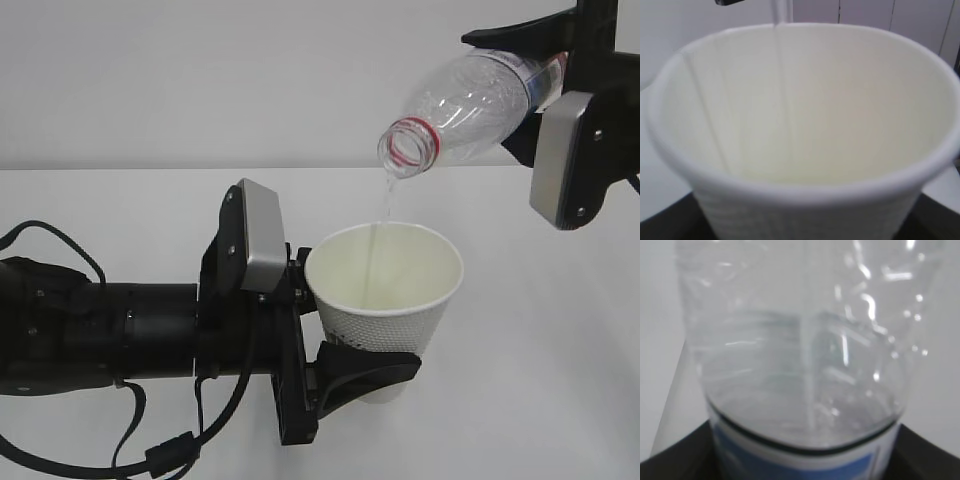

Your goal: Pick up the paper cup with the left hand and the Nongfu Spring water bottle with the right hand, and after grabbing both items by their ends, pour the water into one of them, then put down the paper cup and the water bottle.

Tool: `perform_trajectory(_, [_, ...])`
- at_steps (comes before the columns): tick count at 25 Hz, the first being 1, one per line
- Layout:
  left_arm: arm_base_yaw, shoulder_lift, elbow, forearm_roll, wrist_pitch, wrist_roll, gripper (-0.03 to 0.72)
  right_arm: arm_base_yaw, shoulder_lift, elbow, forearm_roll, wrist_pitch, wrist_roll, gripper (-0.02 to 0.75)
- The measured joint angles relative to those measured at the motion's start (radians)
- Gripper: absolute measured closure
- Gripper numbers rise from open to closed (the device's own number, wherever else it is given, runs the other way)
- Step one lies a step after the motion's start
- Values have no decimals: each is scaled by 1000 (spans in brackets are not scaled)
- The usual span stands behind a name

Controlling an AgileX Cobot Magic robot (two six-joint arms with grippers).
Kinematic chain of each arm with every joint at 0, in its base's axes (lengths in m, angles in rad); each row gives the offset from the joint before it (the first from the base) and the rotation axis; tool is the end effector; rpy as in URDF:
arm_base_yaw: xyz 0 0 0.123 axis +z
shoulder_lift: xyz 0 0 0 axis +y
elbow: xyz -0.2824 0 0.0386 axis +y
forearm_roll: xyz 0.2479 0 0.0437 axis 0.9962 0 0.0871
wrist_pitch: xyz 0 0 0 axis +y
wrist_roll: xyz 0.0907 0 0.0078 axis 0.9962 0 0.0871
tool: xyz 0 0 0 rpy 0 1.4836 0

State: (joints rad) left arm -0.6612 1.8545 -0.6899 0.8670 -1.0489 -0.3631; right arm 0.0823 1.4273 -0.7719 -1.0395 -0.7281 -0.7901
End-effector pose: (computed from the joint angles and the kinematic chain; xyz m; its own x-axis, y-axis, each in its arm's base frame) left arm 0.2162 -0.2444 0.1569 -0.0179 0.1729 -0.9848 0.9852 0.1710 0.0121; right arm 0.2895 0.0762 0.2808 0.6460 -0.7623 0.0399 -0.0641 -0.1062 -0.9923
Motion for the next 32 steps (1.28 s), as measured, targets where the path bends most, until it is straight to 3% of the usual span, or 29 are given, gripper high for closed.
perform_trajectory(32, [0, 0, 0, 0, -9, 0, 155, 0, 0, 0, 0, -6, -12, 259])
